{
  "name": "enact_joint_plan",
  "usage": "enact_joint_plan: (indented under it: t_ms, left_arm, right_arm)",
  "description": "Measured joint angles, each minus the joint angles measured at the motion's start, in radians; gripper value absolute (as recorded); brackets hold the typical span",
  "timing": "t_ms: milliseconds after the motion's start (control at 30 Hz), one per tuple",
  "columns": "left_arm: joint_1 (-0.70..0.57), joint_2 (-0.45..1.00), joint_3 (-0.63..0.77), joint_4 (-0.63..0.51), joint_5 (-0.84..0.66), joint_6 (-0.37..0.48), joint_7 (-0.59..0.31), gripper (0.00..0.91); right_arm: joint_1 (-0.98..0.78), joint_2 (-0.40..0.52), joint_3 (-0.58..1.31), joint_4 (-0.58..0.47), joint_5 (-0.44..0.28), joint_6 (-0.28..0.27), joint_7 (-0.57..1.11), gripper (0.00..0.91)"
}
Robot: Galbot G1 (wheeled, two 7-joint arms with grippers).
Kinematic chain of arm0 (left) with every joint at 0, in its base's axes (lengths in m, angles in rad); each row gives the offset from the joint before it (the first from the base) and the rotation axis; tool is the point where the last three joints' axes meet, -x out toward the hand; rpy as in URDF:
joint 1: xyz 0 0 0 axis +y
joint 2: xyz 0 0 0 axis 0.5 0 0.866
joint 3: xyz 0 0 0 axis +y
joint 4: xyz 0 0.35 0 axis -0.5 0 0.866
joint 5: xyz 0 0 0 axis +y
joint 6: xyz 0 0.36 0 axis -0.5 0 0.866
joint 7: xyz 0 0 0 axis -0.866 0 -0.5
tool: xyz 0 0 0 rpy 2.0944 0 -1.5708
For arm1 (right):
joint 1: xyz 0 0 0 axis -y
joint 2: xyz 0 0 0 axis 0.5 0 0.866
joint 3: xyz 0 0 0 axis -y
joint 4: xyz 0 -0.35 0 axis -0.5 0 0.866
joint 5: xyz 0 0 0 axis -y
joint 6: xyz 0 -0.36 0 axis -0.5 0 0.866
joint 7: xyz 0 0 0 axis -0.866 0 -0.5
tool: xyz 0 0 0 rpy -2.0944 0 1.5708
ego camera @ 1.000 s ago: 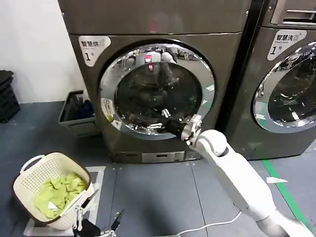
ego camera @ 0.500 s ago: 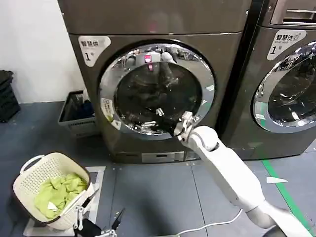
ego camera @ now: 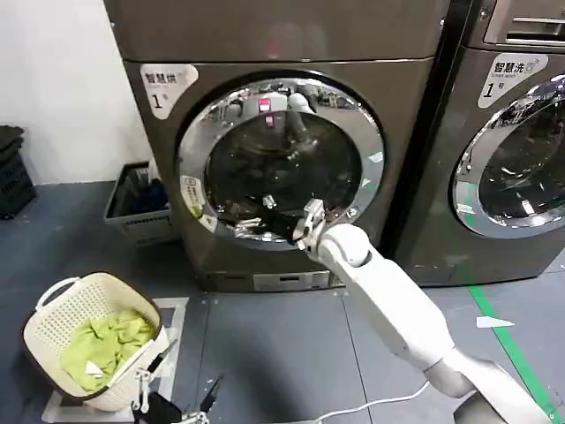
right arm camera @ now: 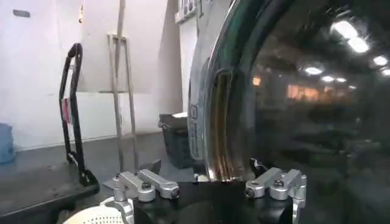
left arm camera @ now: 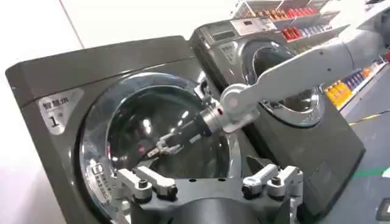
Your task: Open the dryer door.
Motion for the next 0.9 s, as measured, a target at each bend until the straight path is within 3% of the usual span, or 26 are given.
enact_joint_plan:
  t_ms: [900]
  left_arm:
    - [-0.009,-0.006,-0.002,0.003,0.0,0.001,0.001,0.907]
  right_arm:
    - [0.106,0.067,-0.081,-0.119,0.002,0.005,-0.005,0.907]
